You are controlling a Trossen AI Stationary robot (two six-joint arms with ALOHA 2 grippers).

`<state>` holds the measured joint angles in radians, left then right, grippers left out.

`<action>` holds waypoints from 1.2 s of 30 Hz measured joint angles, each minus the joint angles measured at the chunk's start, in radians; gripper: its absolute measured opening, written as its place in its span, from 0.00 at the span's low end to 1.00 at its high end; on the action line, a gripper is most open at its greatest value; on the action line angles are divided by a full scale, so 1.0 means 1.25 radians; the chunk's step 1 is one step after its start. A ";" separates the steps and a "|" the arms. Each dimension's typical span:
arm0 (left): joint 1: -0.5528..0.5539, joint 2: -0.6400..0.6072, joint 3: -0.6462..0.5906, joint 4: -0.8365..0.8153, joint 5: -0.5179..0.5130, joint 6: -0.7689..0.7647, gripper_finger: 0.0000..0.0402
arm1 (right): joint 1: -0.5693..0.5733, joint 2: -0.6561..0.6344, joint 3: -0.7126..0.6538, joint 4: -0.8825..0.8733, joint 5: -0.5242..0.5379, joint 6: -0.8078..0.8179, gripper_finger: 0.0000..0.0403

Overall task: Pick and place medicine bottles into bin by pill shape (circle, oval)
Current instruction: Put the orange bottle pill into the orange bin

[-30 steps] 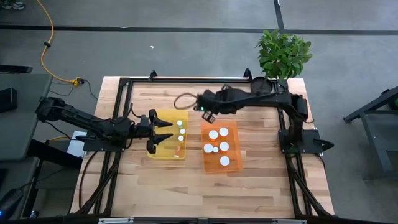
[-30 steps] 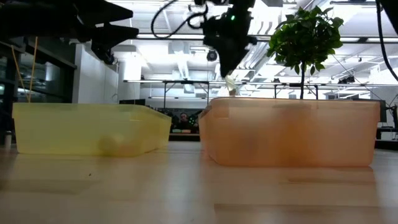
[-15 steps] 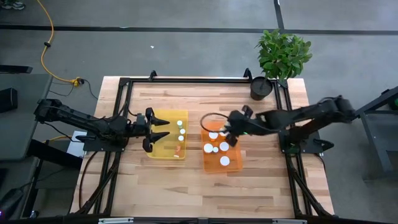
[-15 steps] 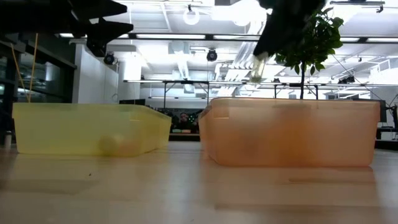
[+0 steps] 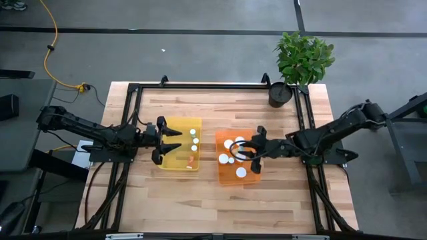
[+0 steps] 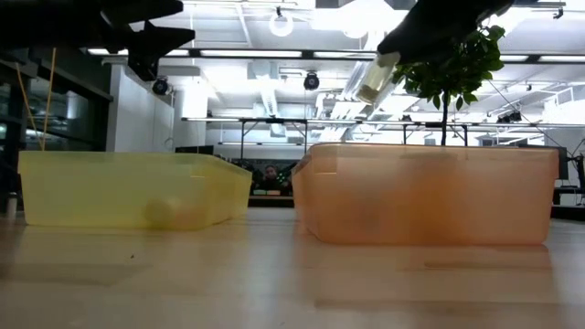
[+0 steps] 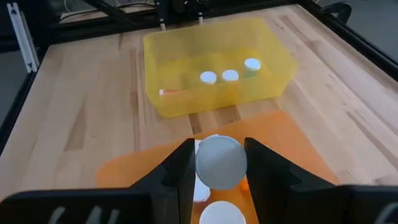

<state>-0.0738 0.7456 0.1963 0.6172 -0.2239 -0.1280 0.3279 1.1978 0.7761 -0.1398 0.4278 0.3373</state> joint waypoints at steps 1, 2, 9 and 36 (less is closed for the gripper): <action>0.000 0.000 0.000 0.000 0.000 0.000 0.54 | 0.000 -0.001 0.000 0.002 0.000 -0.001 0.26; 0.000 0.000 0.000 0.000 0.000 0.000 0.54 | 0.000 -0.001 0.000 0.002 0.001 -0.002 0.26; 0.000 0.000 0.000 0.000 -0.001 0.000 0.54 | 0.000 -0.001 0.000 0.002 0.002 -0.005 0.26; 0.001 0.000 0.000 0.006 -0.019 0.008 0.54 | -0.134 0.364 0.201 0.307 -0.136 -0.132 0.26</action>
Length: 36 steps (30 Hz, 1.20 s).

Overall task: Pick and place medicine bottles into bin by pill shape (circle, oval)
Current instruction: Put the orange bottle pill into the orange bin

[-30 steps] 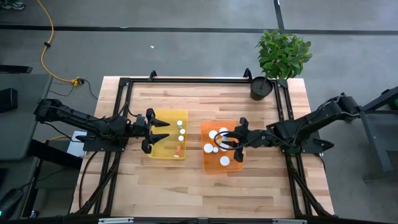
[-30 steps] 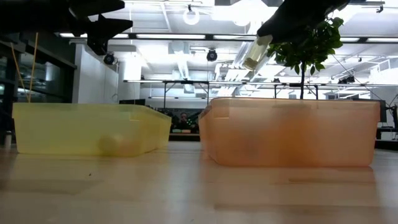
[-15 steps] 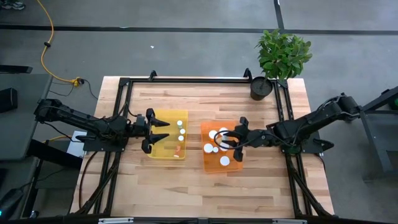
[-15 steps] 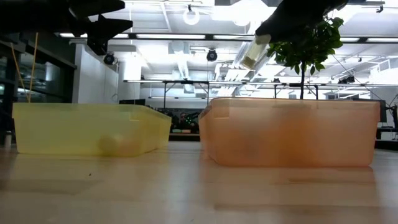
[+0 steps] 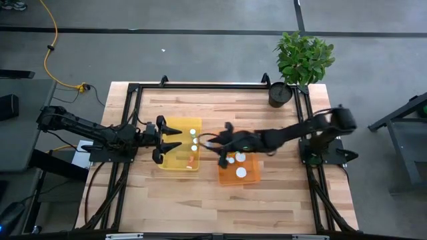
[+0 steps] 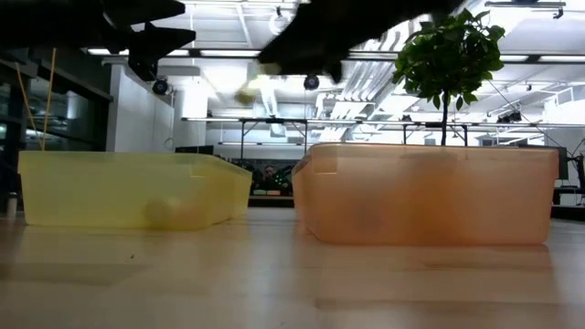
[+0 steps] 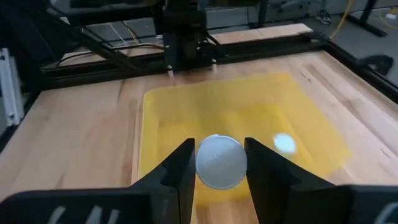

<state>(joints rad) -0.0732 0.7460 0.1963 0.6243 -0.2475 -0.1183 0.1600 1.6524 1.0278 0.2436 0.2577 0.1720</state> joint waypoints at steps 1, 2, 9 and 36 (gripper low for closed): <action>0.000 0.000 0.000 0.000 -0.001 0.004 0.54 | -0.001 0.033 0.034 -0.002 -0.002 -0.011 0.26; 0.000 0.000 0.000 -0.001 -0.002 0.005 0.54 | 0.000 0.065 0.069 -0.008 -0.007 -0.018 0.26; 0.000 0.000 0.000 0.000 -0.002 0.005 0.54 | 0.003 0.222 0.259 -0.170 -0.044 -0.029 0.26; -0.001 0.000 0.000 0.001 -0.002 -0.001 0.54 | 0.002 0.299 0.340 -0.325 -0.057 -0.011 0.26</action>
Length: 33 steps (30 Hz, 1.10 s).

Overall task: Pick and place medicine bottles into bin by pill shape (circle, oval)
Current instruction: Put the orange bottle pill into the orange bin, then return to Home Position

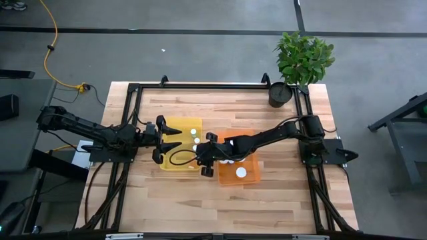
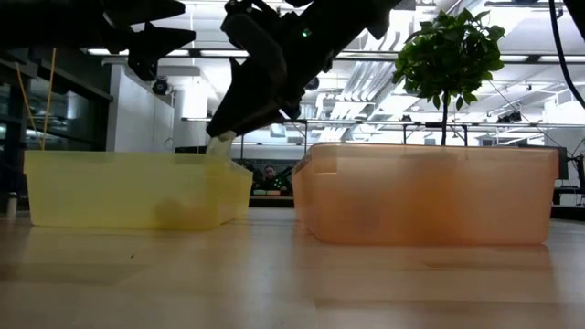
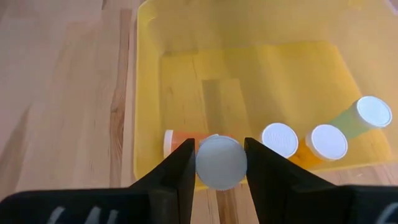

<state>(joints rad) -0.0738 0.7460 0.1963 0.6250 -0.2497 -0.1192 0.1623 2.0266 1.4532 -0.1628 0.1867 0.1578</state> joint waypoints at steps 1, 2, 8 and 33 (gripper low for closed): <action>0.000 0.000 0.000 0.000 0.000 0.000 0.54 | 0.000 0.000 0.000 0.001 0.000 0.001 0.27; 0.000 0.000 0.000 0.000 0.000 0.000 0.54 | 0.000 0.000 0.000 0.002 0.000 0.001 0.28; 0.000 0.000 0.000 0.000 0.000 0.000 0.54 | 0.001 0.000 0.000 0.002 0.000 0.001 0.40; 0.000 -0.023 -0.001 -0.062 -0.018 -0.001 0.54 | 0.044 -0.384 -0.388 0.056 0.245 0.045 0.47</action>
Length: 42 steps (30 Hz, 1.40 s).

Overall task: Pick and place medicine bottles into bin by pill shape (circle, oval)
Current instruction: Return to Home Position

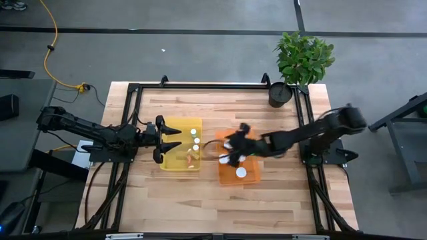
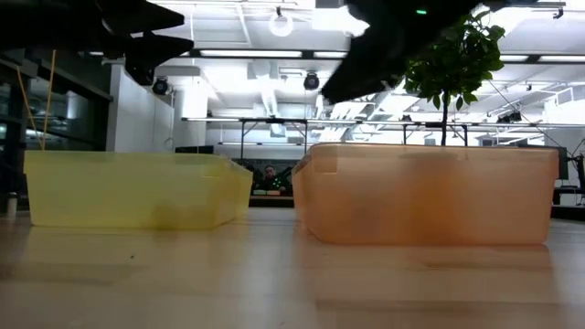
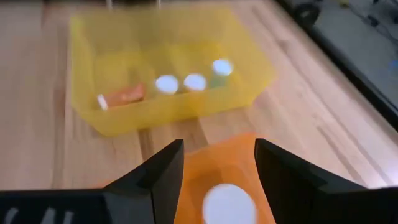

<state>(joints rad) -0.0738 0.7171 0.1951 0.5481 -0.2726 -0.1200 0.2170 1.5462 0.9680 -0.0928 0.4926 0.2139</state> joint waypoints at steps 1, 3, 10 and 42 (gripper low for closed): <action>0.000 -0.001 0.000 0.000 0.000 0.000 0.54 | -0.002 -0.043 -0.052 0.045 0.000 0.003 0.47; 0.000 -0.002 0.000 0.001 -0.002 0.000 0.54 | -0.009 -0.125 -0.154 0.155 -0.009 -0.006 0.47; 0.000 -0.002 0.000 0.013 -0.029 0.036 0.54 | -0.035 -0.318 -0.408 0.571 -0.147 -0.090 0.47; 0.099 -0.193 0.051 -0.260 -0.032 0.013 0.49 | -0.037 -0.405 -0.452 0.573 -0.128 -0.115 0.47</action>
<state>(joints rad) 0.0493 0.4755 0.2595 0.2230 -0.3128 -0.1034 0.1703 1.0397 0.4034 0.6239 0.3328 0.0704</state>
